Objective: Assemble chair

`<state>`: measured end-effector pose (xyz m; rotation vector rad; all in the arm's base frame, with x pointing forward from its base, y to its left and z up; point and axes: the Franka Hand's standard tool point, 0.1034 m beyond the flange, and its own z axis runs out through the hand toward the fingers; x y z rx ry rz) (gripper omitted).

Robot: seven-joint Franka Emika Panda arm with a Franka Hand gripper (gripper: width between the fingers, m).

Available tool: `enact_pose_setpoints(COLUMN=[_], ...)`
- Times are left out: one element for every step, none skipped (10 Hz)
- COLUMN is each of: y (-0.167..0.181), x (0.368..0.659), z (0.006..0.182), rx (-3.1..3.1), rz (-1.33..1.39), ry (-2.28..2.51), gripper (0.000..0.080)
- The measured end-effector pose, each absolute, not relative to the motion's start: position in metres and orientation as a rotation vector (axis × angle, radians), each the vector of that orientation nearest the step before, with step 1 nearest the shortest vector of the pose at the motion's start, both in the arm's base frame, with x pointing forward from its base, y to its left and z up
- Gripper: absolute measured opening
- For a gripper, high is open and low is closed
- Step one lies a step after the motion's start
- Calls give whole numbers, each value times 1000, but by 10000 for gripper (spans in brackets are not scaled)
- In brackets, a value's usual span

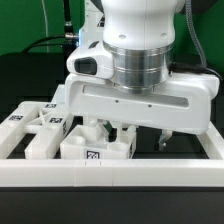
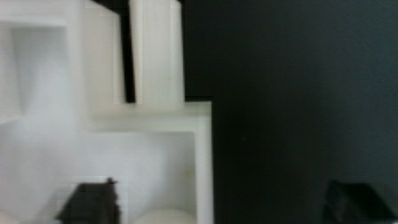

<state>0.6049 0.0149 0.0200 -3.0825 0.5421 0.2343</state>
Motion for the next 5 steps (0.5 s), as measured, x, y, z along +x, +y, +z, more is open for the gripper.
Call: enact_pose_setpoints(y=[15, 16, 16, 16, 16], x=[605, 605, 605, 605, 605], z=[20, 20, 20, 20, 20], rx=[-3083, -3083, -3083, -3083, -3083], rz=[234, 234, 234, 234, 234], ry=[541, 540, 539, 539, 538], gripper=[467, 277, 277, 109, 32])
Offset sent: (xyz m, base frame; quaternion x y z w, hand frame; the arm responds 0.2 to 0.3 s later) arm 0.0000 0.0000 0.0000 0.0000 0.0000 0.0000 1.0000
